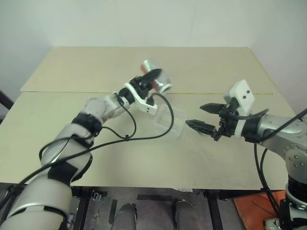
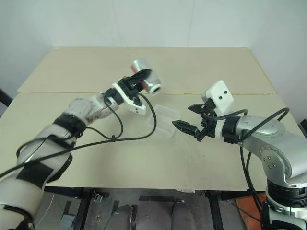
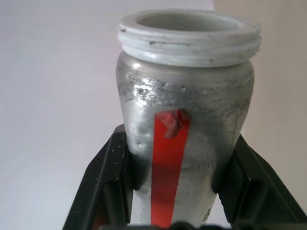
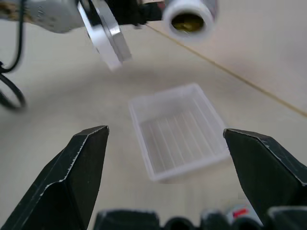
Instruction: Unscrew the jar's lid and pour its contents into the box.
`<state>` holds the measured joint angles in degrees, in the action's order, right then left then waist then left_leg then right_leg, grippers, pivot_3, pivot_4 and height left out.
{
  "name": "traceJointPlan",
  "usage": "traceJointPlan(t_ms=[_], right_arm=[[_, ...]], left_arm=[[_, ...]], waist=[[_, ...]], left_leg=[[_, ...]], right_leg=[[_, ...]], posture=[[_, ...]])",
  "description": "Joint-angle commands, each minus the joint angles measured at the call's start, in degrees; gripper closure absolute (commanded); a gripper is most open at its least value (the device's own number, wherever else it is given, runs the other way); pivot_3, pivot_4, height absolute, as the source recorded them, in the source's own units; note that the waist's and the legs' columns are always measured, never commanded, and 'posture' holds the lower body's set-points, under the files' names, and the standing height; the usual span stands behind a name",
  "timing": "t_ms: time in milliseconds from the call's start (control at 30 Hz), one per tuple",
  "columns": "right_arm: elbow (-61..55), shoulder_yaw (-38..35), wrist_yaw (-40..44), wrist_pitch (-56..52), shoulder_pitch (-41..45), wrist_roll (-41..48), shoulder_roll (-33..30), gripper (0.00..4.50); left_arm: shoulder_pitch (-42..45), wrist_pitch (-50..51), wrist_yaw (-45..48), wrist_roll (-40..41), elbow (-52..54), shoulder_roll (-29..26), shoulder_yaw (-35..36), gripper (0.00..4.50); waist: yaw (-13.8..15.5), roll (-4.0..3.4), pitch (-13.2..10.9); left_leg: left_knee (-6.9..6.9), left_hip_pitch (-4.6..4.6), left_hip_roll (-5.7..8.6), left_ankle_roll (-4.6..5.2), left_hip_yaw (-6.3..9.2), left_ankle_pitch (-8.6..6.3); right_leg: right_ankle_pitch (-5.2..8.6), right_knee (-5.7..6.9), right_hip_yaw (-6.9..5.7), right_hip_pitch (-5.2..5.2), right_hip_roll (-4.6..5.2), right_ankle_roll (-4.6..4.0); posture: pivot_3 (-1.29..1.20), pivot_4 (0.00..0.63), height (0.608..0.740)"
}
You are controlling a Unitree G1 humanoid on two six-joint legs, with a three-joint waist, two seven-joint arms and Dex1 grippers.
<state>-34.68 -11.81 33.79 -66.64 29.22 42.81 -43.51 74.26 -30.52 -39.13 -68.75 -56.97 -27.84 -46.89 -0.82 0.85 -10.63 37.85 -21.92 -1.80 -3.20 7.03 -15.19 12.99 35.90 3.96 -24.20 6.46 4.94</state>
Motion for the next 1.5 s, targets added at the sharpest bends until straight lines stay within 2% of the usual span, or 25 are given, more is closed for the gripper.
traceJointPlan(t_ms=[33,167,467,667,800,900,933,1000,1100,1200,1267,1367,1500], right_arm=[[-2.2,-1.1,-0.4,1.4,1.2,1.4,-0.5,0.05],[-3.3,-2.0,-2.4,1.2,1.8,2.9,0.5,0.05],[-6.6,-4.7,-6.5,0.6,1.2,8.1,1.3,0.05],[-6.1,-4.5,-7.5,1.3,0.4,9.1,0.6,0.05],[-5.6,-3.4,-6.5,3.9,-0.8,7.1,0.2,0.05],[-5.0,-2.9,-5.0,6.4,-2.0,5.8,-0.4,0.05],[-4.6,-2.8,-3.9,7.6,-2.4,5.2,-0.9,0.05],[-3.7,-2.5,-1.8,9.8,-3.2,4.2,-1.8,0.05],[-1.9,-1.8,0.6,12.6,-3.5,2.6,-2.8,0.05],[0.0,-1.0,2.3,15.1,-2.9,0.9,-3.6,0.05],[0.8,-1.2,3.2,16.2,-2.7,0.5,-4.0,0.05],[1.5,-1.5,4.2,16.9,-2.8,0.5,-4.5,0.05],[1.6,-1.4,4.8,17.2,-2.9,0.8,-4.5,0.05]], left_arm=[[4.5,-0.2,-10.8,-10.0,-5.0,2.4,-9.5,2.57],[6.7,2.4,-13.2,-13.6,-9.8,5.3,-14.2,2.57],[7.9,5.8,-13.0,-12.7,-13.7,8.4,-15.3,2.57],[7.5,-0.2,-9.7,-6.3,-13.8,6.6,-10.9,2.57],[3.0,-12.2,7.6,15.3,-13.3,3.5,5.5,2.57],[-2.8,-13.6,29.5,36.0,-10.0,3.3,19.8,2.57],[-5.8,-9.1,40.5,46.2,-5.7,3.8,25.4,2.57],[-10.9,1.9,56.1,61.0,3.9,4.3,33.1,2.57],[-17.9,20.9,69.3,75.3,19.8,3.2,40.3,2.57],[-25.5,40.5,73.7,86.8,36.1,0.9,46.4,2.57],[-30.1,46.9,73.4,89.3,43.3,-0.3,48.5,2.57],[-36.9,50.2,72.1,89.7,50.5,-0.8,50.3,2.57],[-42.5,50.2,68.5,88.6,52.6,1.4,51.9,2.57]], waist=[[0.1,0.00,0.0],[0.0,0.01,0.0],[0.2,0.04,0.0],[0.0,0.05,0.0],[-0.2,0.04,0.0],[-0.3,0.01,0.0],[-0.4,0.01,0.0],[-0.5,0.00,0.0],[-0.9,0.00,0.0],[-1.9,0.00,0.0],[-2.6,0.00,0.0],[-3.2,-0.02,0.0],[-3.0,-0.02,0.0]], left_leg=[[0.00,-0.04,0.01,0.00,0.00,0.00],[0.00,-0.08,0.02,-0.05,-0.03,0.02],[0.00,-0.15,0.02,-0.07,-0.03,0.04],[0.00,-0.12,0.02,-0.08,-0.03,0.04],[-0.01,-0.11,0.00,-0.22,-0.04,0.13],[0.00,-0.07,-0.01,-0.29,-0.06,0.16],[-0.01,-0.06,-0.01,-0.34,-0.06,0.19],[-0.01,-0.08,-0.02,-0.51,-0.06,0.29],[0.00,-0.11,-0.03,-0.50,-0.05,0.28],[0.01,-0.08,-0.03,-0.44,-0.01,0.25],[0.01,-0.02,-0.03,-0.24,0.00,0.14],[0.01,0.21,-0.03,-0.23,0.01,0.13],[0.01,0.36,-0.03,-0.22,0.01,0.13]], right_leg=[[-0.01,0.01,0.00,-0.01,0.01,0.02],[-0.02,-0.01,0.00,-0.11,0.02,0.03],[-0.02,0.06,0.00,-0.13,0.03,0.04],[-0.02,0.08,0.00,-0.13,0.03,0.04],[-0.02,0.10,0.00,-0.14,0.03,0.03],[-0.02,0.10,0.01,-0.14,0.04,0.03],[-0.02,0.16,0.01,-0.13,0.04,0.03],[-0.02,0.22,0.00,-0.12,0.05,0.02],[-0.03,0.23,-0.01,-0.11,0.06,0.02],[-0.03,0.24,-0.01,-0.08,0.05,0.02],[-0.03,0.24,0.00,-0.06,0.05,0.02],[-0.03,0.25,0.02,0.09,0.04,0.01],[-0.03,0.10,0.03,0.16,0.03,0.00]], posture=[[0.00,0.150,0.740],[0.00,0.150,0.740],[0.00,0.150,0.740],[0.00,0.150,0.740],[0.00,0.150,0.740],[0.00,0.150,0.740],[0.00,0.150,0.740],[0.00,0.150,0.740],[0.00,0.150,0.740],[0.00,0.150,0.740],[0.00,0.150,0.740],[0.00,0.150,0.740],[0.00,0.150,0.740]])
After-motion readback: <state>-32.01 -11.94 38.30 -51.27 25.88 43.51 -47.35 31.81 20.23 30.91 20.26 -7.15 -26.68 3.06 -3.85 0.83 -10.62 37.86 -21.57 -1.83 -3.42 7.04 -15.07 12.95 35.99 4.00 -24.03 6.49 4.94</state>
